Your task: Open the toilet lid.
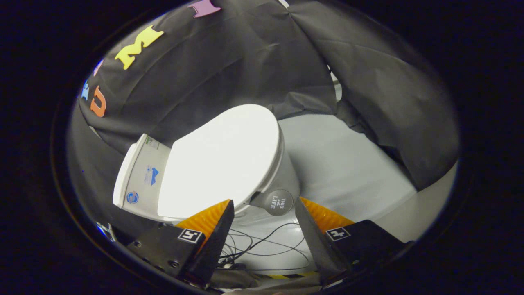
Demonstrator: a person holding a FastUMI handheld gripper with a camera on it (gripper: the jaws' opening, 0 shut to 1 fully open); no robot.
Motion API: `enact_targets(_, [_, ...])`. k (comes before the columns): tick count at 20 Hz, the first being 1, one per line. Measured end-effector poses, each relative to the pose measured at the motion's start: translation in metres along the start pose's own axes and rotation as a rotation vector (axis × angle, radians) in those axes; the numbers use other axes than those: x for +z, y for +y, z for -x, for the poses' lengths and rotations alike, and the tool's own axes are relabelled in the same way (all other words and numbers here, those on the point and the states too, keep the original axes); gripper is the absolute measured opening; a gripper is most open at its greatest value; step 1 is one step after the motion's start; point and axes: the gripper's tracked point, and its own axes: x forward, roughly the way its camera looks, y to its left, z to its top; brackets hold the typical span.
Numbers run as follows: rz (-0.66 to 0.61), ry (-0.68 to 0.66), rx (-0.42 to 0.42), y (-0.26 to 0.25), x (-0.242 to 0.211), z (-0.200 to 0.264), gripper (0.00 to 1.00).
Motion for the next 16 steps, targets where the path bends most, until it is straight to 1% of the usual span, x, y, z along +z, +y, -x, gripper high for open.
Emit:
enact_targets(3, [-0.055, 0.019, 0.055, 0.003, -0.002, -0.01, 0.94])
enact_targets(6, [-0.101, 0.032, 0.077, -0.004, -0.005, -0.018, 0.9])
enact_targets(9, [-0.171, 0.028, 0.102, -0.015, 0.0, -0.025, 0.82])
enact_targets(11, [-0.207, 0.048, 0.108, -0.021, -0.005, -0.03, 0.77])
enact_targets(14, [-0.253, 0.053, 0.155, -0.02, -0.007, -0.039, 0.76])
enact_targets(16, [-0.289, 0.056, 0.18, -0.021, -0.009, -0.043, 0.71])
